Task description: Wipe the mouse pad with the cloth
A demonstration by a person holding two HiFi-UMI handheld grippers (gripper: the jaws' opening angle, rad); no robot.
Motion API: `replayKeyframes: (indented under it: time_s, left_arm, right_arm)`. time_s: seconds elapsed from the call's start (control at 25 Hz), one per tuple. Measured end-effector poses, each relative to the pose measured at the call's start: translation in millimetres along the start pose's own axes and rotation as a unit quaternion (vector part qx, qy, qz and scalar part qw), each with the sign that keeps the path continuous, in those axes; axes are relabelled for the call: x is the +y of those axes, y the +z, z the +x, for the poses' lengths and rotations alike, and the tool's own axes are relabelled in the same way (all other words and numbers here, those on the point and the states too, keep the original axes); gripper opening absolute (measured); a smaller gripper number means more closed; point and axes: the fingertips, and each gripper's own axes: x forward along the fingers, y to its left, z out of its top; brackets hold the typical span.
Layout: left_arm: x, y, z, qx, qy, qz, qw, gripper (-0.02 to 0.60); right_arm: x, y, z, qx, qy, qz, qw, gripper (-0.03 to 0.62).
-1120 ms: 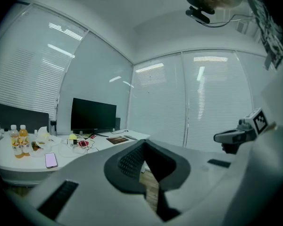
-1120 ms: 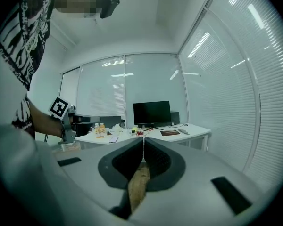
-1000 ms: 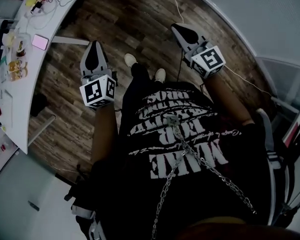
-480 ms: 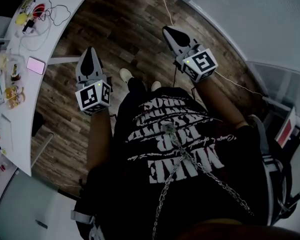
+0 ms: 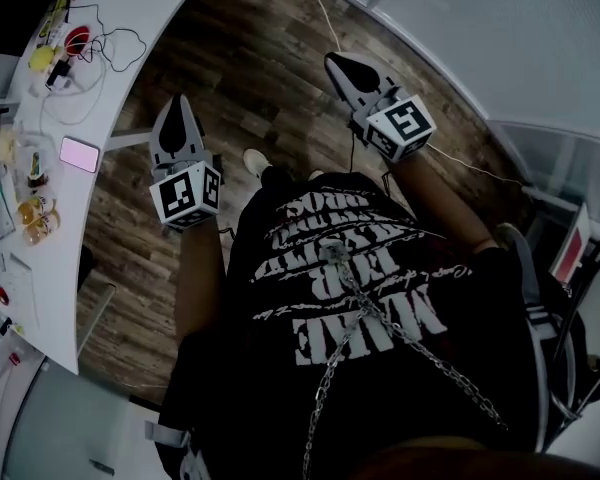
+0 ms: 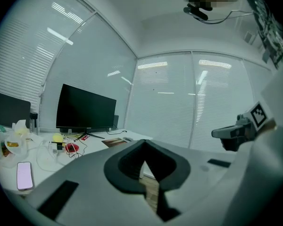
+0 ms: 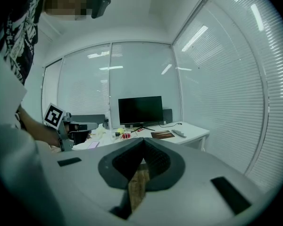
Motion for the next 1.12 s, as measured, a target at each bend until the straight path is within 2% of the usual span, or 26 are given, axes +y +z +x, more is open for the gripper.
replayKeyframes:
  time_s: [0.24,0.52,0.84,1.12]
  left_arm:
    - [24,9,1,-0.015,0.0,-0.004,0.9999,0.0]
    - [39,6,7,-0.011,0.008,-0.017,0.9998,0.0]
    - [40,11,20,-0.001,0.009,-0.003,1.0,0.0]
    - [40,15,49,0.005,0.009,0.007,0.9999,0.0]
  right_arm:
    - [12,28,18,-0.025,-0.002,0.0,1.0,0.0]
    - [16,30,23,-0.021,0.003,0.009,1.0,0.0]
    - [14,29,44,-0.025,0.023,0.032,0.999,0.0]
    - [-8,47,70,-0.036,0.032,0.022,0.999,0.0]
